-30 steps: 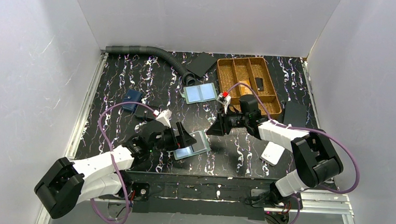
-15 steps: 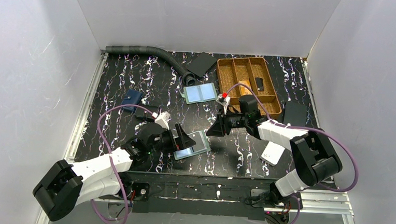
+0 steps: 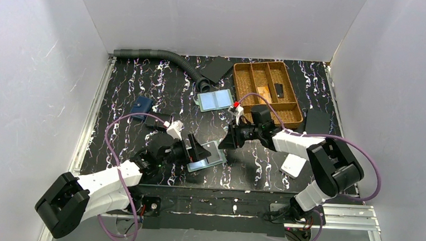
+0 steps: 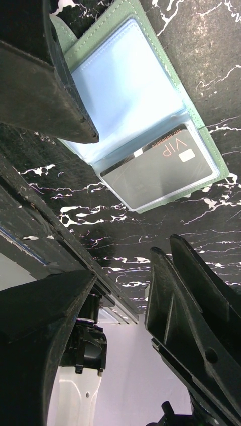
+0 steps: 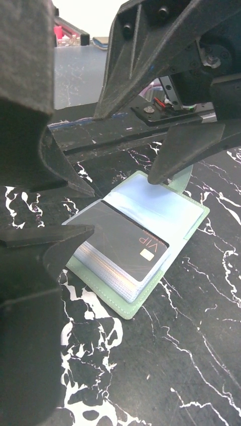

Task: Take the credit cards out of the card holder
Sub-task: Remove the credit card from the card holder.

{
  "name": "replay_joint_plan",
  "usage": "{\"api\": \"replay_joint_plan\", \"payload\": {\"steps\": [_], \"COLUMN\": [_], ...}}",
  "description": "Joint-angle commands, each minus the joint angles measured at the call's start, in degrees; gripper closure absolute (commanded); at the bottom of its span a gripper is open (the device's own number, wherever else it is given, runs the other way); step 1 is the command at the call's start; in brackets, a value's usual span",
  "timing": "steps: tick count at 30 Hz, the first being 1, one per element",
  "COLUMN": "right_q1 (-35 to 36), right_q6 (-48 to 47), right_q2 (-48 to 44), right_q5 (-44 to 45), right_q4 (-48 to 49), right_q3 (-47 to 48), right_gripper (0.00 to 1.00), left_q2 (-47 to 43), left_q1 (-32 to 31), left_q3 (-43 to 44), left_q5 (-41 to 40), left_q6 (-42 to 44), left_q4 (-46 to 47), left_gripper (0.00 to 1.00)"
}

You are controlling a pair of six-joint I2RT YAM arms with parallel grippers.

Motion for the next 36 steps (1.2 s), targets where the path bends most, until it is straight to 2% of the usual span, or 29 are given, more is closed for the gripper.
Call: {"api": "replay_joint_plan", "payload": {"steps": [1,4,9,14,36], "right_q1": [0.38,0.70,1.29,1.57,1.85], "right_q6": [3.78,5.77,7.64,8.71,11.13], "right_q2": [1.57,2.60,4.44,6.03,9.58], "right_q5": [2.30,3.08,2.89,2.52,1.81], "right_q4": [3.75,4.21,4.48,4.62,5.72], "right_q3": [0.96,0.98,1.26,1.63,2.08], "right_gripper": [0.66,0.66,0.66,0.68,0.72], "left_q2": [-0.17,1.32,4.78,7.80,14.02], "left_q1": [0.34,0.39,0.35,0.34,0.78], "left_q3": [-1.47,-1.76,-1.69,-1.51,-0.64], "left_q5": [-0.82,-1.39,-1.37,-0.59,-2.03], "left_q6": [0.13,-0.61,-1.40,-1.38,-0.83], "left_q4": [2.78,4.12,7.70,10.30,10.91], "left_gripper": [0.06,0.09,0.21,0.38,0.49]}}
